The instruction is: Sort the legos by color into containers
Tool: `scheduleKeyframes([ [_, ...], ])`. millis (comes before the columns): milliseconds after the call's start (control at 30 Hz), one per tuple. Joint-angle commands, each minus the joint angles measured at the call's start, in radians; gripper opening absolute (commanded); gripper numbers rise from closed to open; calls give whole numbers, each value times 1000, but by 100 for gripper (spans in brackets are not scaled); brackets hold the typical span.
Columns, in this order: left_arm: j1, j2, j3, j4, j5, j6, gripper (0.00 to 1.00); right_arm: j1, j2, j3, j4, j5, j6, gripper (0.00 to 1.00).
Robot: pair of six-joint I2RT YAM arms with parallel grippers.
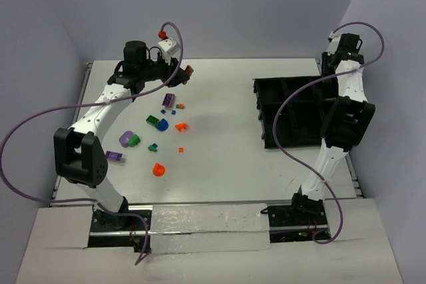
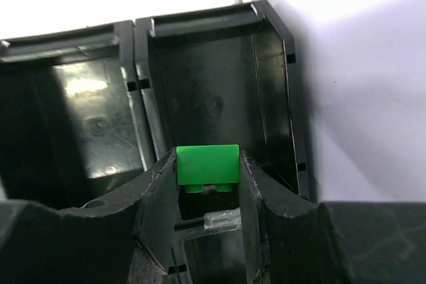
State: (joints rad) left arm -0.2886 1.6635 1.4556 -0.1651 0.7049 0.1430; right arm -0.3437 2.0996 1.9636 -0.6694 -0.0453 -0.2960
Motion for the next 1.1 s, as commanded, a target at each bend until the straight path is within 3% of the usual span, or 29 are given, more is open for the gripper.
scheduleKeyframes([
  [0, -6, 37, 75, -4, 15, 12, 0, -11, 31, 42, -10, 36, -52, 14],
  [100, -6, 53, 94, -15, 14, 17, 0, -12, 35, 20, -3, 42, -55, 31],
  [333, -7, 68, 99, -3, 31, -15, 0, -12, 53, 16, 26, 42, -57, 57],
  [467, -11, 65, 90, 8, 28, -20, 0, -12, 46, 35, 38, 34, -42, 60],
  [733, -12, 63, 72, 33, 29, -41, 0, -6, 48, 34, 136, 32, 5, 54],
  [933, -14, 55, 70, 29, 36, -31, 0, -1, 13, 41, 143, -22, 25, 58],
  [1033, -14, 47, 51, 27, 110, 0, 0, 5, -49, 43, 108, -195, 65, 64],
  [1067, -17, 42, 42, 36, 151, 13, 0, 18, -84, 53, 89, -267, 80, 80],
])
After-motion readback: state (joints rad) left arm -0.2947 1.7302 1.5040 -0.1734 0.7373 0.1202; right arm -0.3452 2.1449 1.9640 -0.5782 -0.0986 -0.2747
